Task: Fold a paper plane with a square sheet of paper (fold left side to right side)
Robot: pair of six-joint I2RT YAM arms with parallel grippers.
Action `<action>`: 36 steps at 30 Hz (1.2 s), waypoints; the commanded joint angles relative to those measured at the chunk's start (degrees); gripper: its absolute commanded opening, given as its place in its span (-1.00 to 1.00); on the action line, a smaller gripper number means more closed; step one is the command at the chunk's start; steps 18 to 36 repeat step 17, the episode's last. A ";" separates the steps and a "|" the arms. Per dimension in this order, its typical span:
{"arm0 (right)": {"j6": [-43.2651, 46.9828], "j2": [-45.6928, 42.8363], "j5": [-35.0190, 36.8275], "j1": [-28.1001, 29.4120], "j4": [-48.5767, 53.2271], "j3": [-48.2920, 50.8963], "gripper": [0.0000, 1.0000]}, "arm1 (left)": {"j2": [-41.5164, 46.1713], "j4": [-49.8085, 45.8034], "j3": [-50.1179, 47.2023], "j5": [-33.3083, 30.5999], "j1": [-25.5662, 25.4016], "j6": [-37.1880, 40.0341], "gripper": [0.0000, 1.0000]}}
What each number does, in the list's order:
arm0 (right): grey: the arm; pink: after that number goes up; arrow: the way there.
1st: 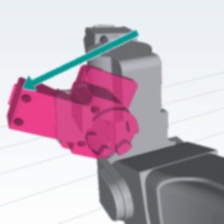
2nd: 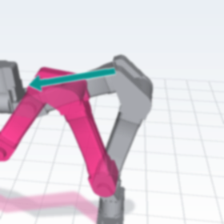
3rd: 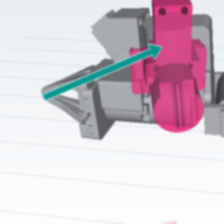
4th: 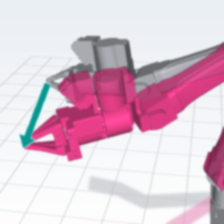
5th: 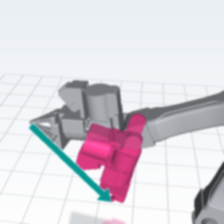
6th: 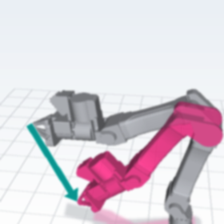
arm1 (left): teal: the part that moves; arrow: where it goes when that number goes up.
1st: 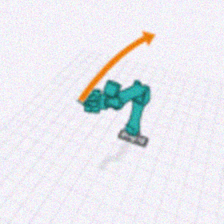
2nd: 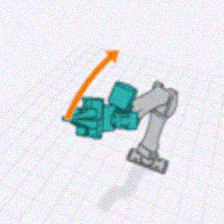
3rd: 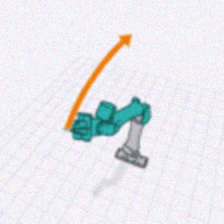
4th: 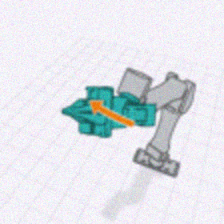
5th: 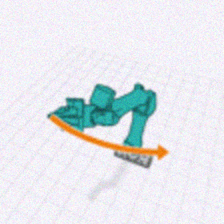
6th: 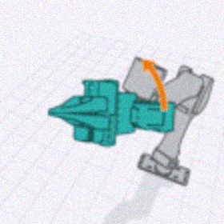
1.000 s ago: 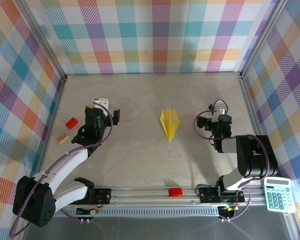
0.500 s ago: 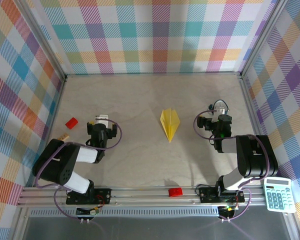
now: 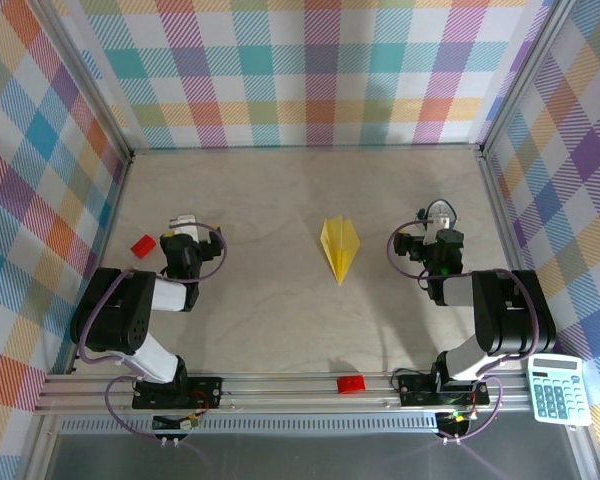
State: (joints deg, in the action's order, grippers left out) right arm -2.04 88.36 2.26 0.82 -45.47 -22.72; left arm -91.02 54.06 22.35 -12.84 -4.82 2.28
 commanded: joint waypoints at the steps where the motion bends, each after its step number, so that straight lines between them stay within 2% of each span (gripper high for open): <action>1: 1.07 -0.20 -1.12 -0.12 -2.43 -0.77 0.97 | 0.23 -2.02 -0.02 2.35 0.57 -1.75 0.99; 36: 1.00 -0.25 -1.12 -0.17 -2.34 -0.83 0.97 | 0.15 -2.03 0.07 2.55 0.49 -1.67 0.99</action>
